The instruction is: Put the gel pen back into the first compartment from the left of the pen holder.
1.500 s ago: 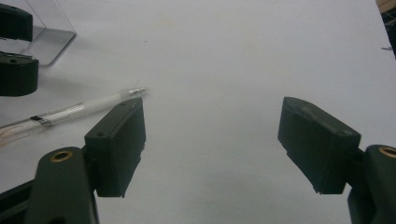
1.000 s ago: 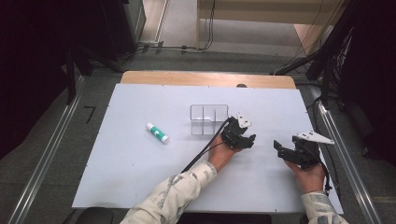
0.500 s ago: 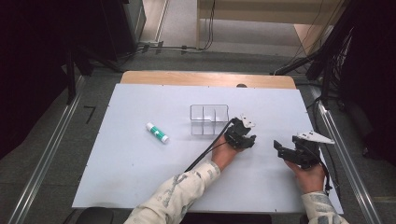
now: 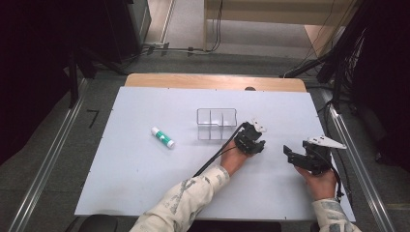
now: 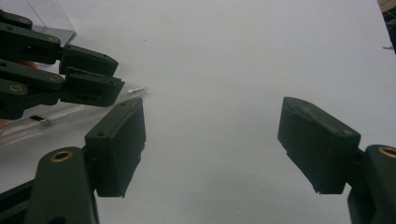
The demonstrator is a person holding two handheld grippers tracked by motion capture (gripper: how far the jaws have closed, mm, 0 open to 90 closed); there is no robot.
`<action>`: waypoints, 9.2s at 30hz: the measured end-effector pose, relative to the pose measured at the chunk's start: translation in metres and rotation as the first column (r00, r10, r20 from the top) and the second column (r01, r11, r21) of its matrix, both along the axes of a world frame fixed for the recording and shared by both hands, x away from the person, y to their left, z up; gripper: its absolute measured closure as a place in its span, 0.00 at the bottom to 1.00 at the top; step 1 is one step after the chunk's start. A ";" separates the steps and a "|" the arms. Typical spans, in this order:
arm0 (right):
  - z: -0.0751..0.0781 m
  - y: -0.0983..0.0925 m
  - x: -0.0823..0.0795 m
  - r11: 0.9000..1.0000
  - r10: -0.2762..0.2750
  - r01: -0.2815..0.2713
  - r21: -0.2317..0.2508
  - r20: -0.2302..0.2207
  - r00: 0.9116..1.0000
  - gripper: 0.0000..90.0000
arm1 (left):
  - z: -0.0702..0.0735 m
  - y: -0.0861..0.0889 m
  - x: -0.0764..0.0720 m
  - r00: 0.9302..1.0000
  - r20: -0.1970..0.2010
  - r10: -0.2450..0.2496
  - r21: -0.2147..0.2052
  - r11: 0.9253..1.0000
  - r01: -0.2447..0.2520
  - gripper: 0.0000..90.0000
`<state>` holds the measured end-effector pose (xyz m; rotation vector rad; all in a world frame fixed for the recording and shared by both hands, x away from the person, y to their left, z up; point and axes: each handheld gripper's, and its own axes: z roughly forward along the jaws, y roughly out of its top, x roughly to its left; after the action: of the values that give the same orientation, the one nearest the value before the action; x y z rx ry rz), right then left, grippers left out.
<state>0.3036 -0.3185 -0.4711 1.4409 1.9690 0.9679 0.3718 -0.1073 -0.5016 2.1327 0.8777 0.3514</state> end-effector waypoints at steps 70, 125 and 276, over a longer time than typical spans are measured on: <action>0.000 -0.001 0.000 1.000 0.000 0.000 0.001 0.000 1.000 0.25 | 0.020 0.004 -0.002 0.999 0.035 -0.008 -0.066 0.998 0.011 0.90; -0.001 -0.001 0.001 1.000 -0.007 0.007 -0.004 -0.008 1.000 0.25 | 0.091 0.064 -0.009 0.997 0.074 0.025 -0.176 0.984 -0.011 0.90; -0.003 0.001 0.001 1.000 -0.017 0.017 -0.014 -0.020 1.000 0.25 | 0.054 0.232 -0.067 0.939 0.042 0.341 -0.299 0.901 -0.314 0.22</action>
<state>0.3049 -0.3174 -0.4737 1.4632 1.9706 0.9341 0.3047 0.1247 -0.4480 1.6857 1.1620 0.4595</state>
